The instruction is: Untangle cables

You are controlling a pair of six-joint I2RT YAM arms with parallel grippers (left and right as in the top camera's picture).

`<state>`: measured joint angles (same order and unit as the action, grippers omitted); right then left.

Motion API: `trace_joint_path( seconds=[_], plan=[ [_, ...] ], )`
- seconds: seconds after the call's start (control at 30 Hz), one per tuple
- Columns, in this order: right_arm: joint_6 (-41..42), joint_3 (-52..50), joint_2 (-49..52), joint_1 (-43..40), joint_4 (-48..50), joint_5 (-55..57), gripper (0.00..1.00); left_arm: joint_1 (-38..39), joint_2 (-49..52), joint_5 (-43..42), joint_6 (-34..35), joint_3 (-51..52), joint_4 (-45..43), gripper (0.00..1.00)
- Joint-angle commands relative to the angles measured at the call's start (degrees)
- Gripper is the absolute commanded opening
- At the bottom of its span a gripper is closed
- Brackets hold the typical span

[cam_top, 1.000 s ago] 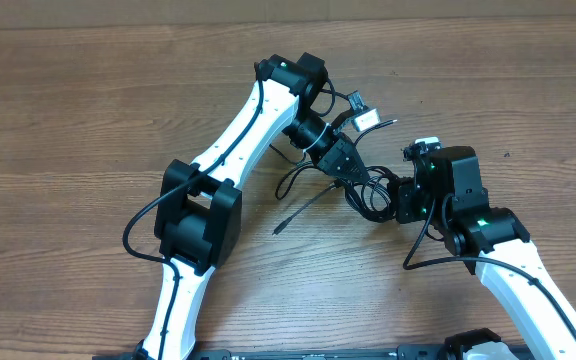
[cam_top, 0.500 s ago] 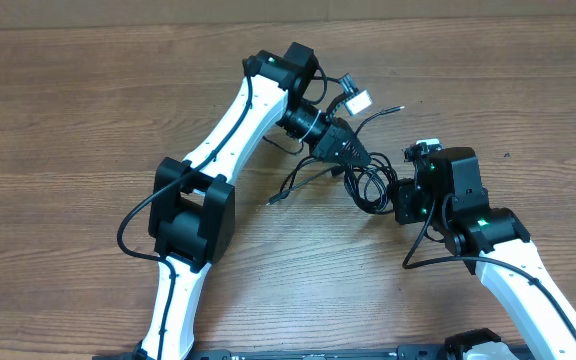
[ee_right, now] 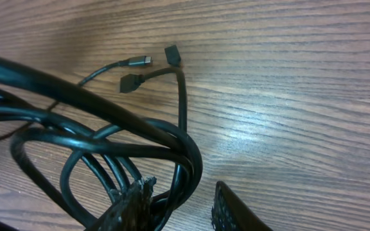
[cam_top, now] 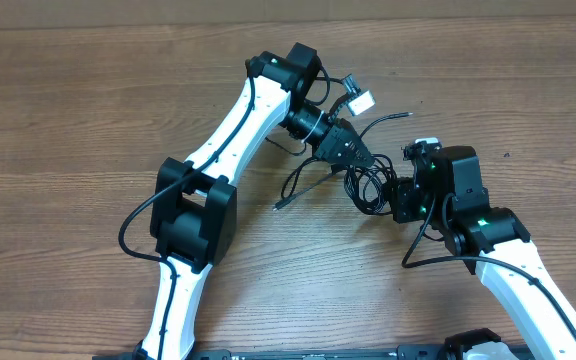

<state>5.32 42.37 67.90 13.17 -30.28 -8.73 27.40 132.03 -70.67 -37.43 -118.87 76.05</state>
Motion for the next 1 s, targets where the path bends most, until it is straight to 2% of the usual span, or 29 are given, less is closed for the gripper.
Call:
trace_joint_path(
  seconds=[0.0, 0.1, 0.23, 0.33, 0.4, 0.43, 0.47, 0.5, 0.67, 0.83, 0.97],
  plan=[
    [0.9, 1.1, 0.3, 0.3, 0.6, -2.1, 0.32, 0.9, 0.3, -10.2, 0.0, -1.0, -2.7, 0.04],
    [1.6, 1.1, 0.3, 0.3, 0.6, -2.1, 0.32, 0.8, 0.3, -11.7, 0.7, -1.0, -3.5, 0.04],
    [2.4, 1.1, 0.3, 0.3, 0.6, -2.1, 0.41, 0.8, 0.3, -11.6, 1.5, -1.0, -3.6, 0.04],
    [3.4, 1.1, 0.3, 0.3, 0.6, -2.1, 0.41, 0.7, 0.3, -11.6, 1.5, -1.0, -3.9, 0.04],
    [3.7, 1.1, 0.3, 0.3, 0.7, -2.1, 0.31, 0.7, 0.3, -11.6, 1.5, -1.0, -3.9, 0.04],
    [3.7, 1.1, 0.3, 0.3, 0.7, -2.1, 0.23, 0.7, 0.3, -11.4, 1.7, -1.0, -3.9, 0.04],
    [3.6, 1.1, 0.3, 0.3, 0.7, -2.0, 0.1, 0.7, 0.3, -11.5, 1.9, -1.0, -3.9, 0.04],
    [3.7, 1.1, 0.3, 0.3, 0.9, -2.0, 0.04, 0.7, 0.3, -11.4, 1.9, -1.0, -3.9, 0.04],
    [3.6, 1.1, 0.3, 0.3, 1.9, -2.1, 0.04, 0.7, 0.3, -9.8, 2.7, -1.0, -3.9, 0.04],
    [3.6, 1.1, 0.3, 0.3, 1.0, -1.8, 0.04, 0.7, 0.3, -2.6, 6.5, -1.0, -3.9, 0.04],
    [3.6, 1.1, 0.3, 0.3, 0.0, -1.9, 0.04, 0.7, 0.3, 6.8, 11.8, -1.0, -3.9, 0.04]
  ],
)
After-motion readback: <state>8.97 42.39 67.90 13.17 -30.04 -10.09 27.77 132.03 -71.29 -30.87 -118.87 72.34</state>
